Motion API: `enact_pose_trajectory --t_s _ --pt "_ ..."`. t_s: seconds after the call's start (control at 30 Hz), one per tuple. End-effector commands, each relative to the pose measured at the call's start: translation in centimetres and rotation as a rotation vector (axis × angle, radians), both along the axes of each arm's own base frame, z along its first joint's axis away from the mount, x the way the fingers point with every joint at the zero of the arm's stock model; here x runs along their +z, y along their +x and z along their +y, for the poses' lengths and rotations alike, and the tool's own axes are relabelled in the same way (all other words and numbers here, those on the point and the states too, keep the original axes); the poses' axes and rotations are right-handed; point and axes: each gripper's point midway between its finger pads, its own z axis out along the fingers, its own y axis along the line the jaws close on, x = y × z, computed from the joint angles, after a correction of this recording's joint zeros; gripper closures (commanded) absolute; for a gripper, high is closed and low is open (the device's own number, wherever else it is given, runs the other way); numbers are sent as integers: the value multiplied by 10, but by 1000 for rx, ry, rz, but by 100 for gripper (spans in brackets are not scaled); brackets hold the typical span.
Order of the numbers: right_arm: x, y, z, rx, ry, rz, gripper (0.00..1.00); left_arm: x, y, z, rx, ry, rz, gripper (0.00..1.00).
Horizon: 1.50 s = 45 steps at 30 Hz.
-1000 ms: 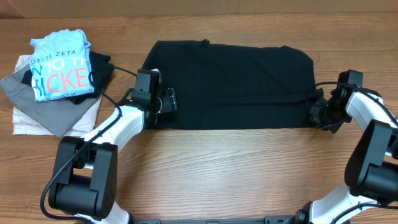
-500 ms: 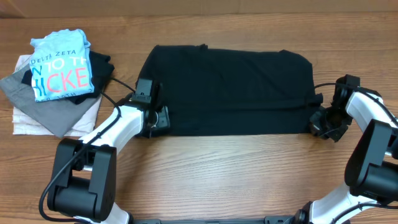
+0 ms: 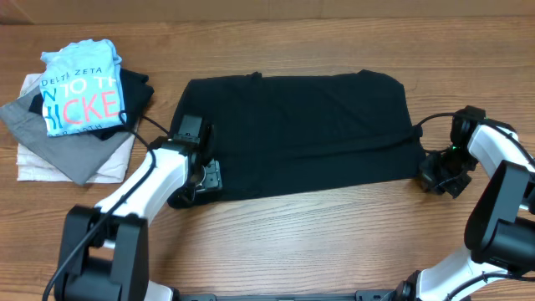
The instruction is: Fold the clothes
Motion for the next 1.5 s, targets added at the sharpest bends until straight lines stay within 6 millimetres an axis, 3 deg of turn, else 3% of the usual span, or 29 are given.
enact_pose_trajectory --t_s 0.0,0.2,0.3,0.37,0.6,0.67,0.73,0.77,1.03,1.2,1.47 --pt "9 29 19 68 130 -162 87 23 16 2 2 -2 -118 20" --pt "10 44 17 75 125 -228 83 23 18 0 2 -13 -128 18" --pt "10 54 14 78 113 -269 56 23 20 0 2 -14 -133 18" --pt "10 59 12 80 105 -288 56 23 20 0 2 -15 -137 18" --pt "11 62 13 78 112 -302 62 23 20 -4 -1 -36 -133 18" --pt "11 60 16 76 127 -294 71 23 20 -4 -1 -36 -134 18" --pt "11 58 17 74 130 -286 94 23 20 -4 -1 -38 -135 18" --pt "11 58 17 70 129 -286 96 23 21 -5 -2 -40 -135 18" --pt "15 58 8 17 100 -283 96 24 21 -5 -2 -40 -139 18" --pt "21 26 -17 -149 -36 -157 96 23 20 -5 -2 -39 -131 18" --pt "34 -13 -32 -238 -117 -33 96 23 18 -4 -2 -36 -123 18"
